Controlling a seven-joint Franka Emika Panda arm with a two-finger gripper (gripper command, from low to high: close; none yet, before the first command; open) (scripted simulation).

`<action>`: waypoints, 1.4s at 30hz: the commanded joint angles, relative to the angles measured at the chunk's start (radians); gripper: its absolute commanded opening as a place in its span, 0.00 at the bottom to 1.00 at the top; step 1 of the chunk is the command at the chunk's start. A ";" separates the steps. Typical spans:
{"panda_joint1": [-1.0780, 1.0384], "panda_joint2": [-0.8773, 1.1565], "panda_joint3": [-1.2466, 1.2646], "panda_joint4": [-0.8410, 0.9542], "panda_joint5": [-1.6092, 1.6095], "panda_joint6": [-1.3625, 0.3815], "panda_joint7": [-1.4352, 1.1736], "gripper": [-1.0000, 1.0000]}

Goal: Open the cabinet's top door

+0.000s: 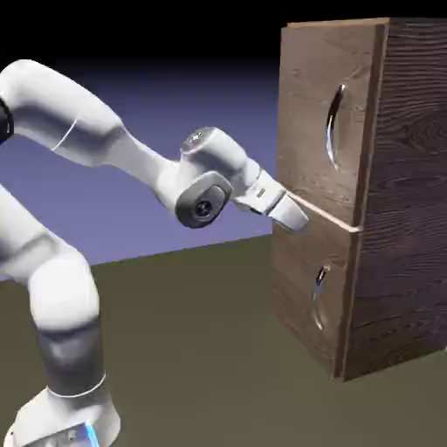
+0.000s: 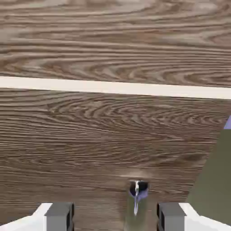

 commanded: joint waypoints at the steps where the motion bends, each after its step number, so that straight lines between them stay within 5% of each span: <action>1: 0.012 -0.005 -0.012 0.007 -0.044 -0.002 0.036 0.50; 42: 0.499 -0.190 -0.508 0.308 -1.827 -0.069 1.502 0.50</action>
